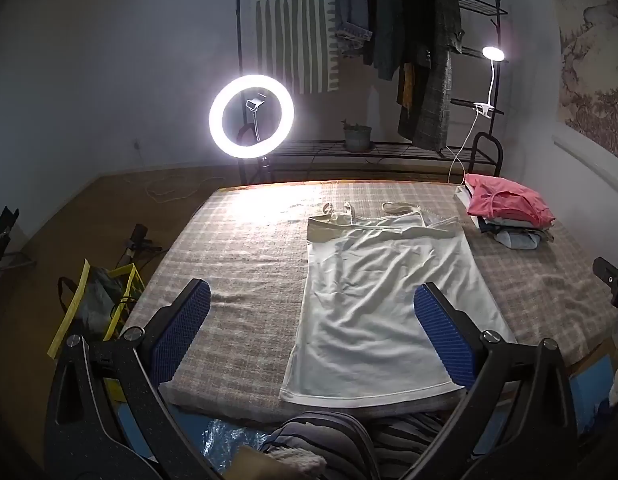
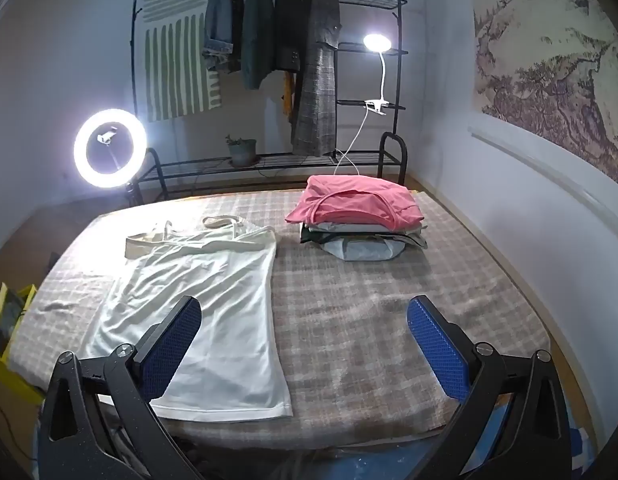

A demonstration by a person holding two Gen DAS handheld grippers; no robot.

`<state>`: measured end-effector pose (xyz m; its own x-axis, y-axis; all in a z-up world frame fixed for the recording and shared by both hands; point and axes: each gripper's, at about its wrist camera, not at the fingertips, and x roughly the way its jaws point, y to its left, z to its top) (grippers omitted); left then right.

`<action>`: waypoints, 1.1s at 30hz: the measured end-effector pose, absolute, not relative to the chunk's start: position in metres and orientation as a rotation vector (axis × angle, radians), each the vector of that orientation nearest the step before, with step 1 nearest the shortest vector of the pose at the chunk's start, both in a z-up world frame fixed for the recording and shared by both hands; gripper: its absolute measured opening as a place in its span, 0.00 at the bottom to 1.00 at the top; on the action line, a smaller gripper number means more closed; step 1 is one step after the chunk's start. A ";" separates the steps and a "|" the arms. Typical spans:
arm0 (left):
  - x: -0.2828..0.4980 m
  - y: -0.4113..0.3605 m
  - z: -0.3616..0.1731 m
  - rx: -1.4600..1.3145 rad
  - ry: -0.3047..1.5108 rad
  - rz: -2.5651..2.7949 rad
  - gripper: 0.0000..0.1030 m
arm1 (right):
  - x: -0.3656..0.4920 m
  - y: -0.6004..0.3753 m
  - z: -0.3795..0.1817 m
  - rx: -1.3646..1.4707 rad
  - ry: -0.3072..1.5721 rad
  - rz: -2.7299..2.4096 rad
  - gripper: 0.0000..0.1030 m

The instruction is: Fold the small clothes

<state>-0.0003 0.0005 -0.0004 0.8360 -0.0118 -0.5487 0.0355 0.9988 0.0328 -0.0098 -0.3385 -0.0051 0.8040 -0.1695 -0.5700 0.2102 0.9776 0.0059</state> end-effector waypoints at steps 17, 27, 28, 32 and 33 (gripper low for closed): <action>-0.009 0.002 0.016 0.029 0.579 -0.030 1.00 | -0.020 -0.329 0.004 0.050 0.574 -0.198 1.00; -0.010 0.000 0.017 0.025 0.574 -0.032 1.00 | -0.023 -0.328 0.006 0.051 0.559 -0.190 1.00; -0.010 -0.001 0.017 0.026 0.573 -0.032 1.00 | -0.023 -0.327 0.006 0.050 0.557 -0.190 1.00; -0.018 -0.005 0.022 0.032 0.564 -0.031 1.00 | -0.023 -0.327 0.007 0.048 0.555 -0.190 1.00; -0.020 -0.007 0.024 0.034 0.562 -0.032 1.00 | -0.023 -0.327 0.008 0.050 0.555 -0.190 1.00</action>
<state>-0.0197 -0.0069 0.0244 0.8457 -0.0211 -0.5333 0.0398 0.9989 0.0236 -0.0227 -0.3274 0.0075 0.8326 -0.1655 -0.5285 0.1925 0.9813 -0.0041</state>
